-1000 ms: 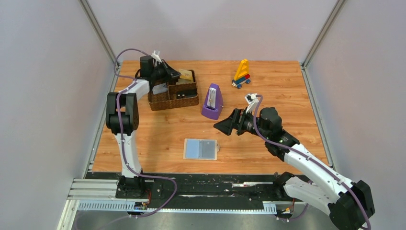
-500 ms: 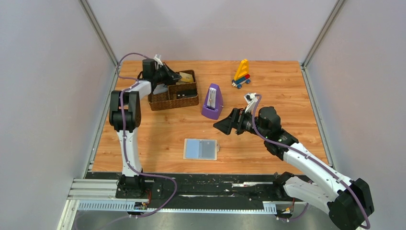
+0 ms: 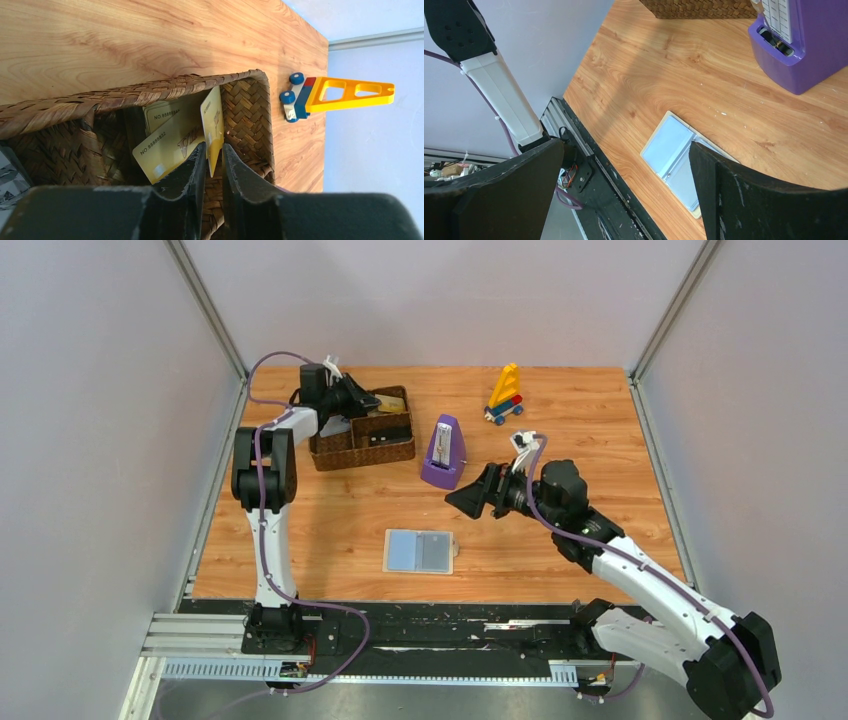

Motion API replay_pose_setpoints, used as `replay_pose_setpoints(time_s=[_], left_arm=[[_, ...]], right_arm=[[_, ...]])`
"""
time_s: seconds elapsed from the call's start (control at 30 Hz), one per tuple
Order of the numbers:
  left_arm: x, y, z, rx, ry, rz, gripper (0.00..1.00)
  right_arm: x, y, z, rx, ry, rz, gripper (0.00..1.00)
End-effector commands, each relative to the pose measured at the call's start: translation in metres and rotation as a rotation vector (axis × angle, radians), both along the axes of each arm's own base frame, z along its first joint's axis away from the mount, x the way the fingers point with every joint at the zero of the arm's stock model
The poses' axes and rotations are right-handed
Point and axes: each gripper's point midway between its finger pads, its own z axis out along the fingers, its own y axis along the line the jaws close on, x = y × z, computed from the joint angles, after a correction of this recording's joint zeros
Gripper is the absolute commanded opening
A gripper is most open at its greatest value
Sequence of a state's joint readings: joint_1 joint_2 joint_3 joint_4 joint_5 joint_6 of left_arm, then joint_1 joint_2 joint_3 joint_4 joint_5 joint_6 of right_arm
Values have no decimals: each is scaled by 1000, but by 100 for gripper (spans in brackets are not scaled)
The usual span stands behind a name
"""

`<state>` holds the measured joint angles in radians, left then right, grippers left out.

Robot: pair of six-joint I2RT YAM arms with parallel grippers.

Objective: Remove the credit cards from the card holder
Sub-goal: Place the credit card in the storage box, then remove the credit card from the card holder.

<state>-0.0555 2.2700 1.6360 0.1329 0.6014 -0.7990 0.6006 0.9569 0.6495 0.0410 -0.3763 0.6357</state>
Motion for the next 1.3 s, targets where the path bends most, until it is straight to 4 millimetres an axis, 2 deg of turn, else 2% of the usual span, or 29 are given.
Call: replay_pose_setpoints(time_s=[0.0,0.23,0.57,0.7,0.8,0.9,1.0,1.03,1.07,1.2,1.23,1.27], left_arm=[[10,5,21,35,-69,-11,28],[8,7,36,64,-91,-25,37],[-4,8,59,112,-77,-64,43],[-15,7,68,123,-62,-92,48],[-30,6,76,131,-48,-121,49],[-54,9,90,149,-32,-121,49],[-81,13,94,166,10,-124,49],[-99,13,92,167,42,-130,49],[-106,12,95,160,44,-137,48],[-159,8,98,136,64,-160,48],[-178,5,96,132,75,-168,48],[-190,5,107,130,45,-168,48]], right_arm=[[9,1,18,8,-42,-18,100],[15,-6,4,-49,36,-84,100],[12,-11,-8,-82,114,-109,97],[12,-15,-10,-108,157,-135,92],[11,-17,-16,-110,246,-173,90],[0,-11,-24,-85,319,-135,85],[-11,-9,-42,-84,386,-106,78],[-17,-7,-48,-86,398,-82,77],[-22,-6,-51,-85,406,-57,76],[-38,-2,-67,-88,448,-18,67],[-41,0,-70,-86,458,-12,65],[-45,2,-73,-81,467,-8,64]])
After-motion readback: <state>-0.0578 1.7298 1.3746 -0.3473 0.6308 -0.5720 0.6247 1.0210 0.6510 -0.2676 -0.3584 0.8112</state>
